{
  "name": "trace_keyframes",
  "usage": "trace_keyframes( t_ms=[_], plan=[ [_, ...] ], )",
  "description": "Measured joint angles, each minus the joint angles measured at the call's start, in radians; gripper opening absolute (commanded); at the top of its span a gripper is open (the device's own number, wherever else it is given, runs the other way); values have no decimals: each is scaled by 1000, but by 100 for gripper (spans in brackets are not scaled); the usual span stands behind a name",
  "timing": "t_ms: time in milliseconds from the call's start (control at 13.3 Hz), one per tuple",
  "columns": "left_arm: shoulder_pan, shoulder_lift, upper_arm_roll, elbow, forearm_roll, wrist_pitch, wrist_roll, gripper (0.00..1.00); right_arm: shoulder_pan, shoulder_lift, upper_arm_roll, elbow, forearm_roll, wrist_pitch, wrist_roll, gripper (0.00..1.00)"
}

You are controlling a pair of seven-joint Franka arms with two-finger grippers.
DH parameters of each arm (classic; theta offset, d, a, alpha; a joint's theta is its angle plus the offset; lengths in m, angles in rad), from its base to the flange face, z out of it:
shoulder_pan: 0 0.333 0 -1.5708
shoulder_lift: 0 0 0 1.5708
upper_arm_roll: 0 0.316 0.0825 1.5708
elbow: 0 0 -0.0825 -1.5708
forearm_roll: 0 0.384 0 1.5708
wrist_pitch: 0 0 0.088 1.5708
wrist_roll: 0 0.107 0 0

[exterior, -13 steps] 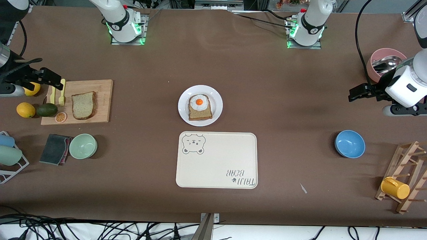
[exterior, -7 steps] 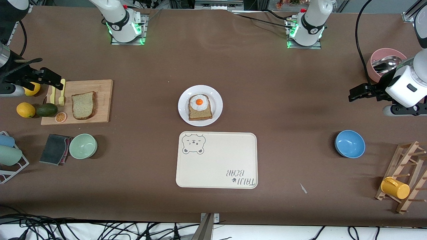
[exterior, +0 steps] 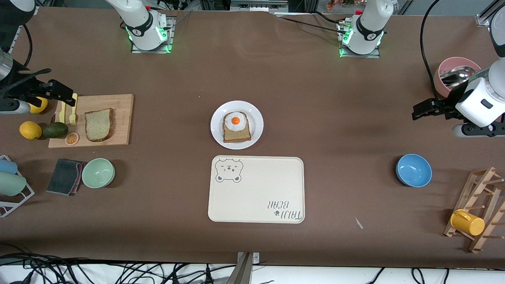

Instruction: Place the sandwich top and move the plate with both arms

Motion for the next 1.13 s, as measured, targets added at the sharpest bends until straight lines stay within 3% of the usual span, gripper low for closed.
trace_keyframes(
  t_ms=[752, 1128],
  plan=[
    [0, 0, 0, 0, 0, -2, 0, 100, 0, 6, 3, -1, -21, -41, 0, 100],
    [-1, 0, 0, 0, 0, -2, 0, 100, -8, 68, 0, -3, -21, -64, -1, 100]
  ],
)
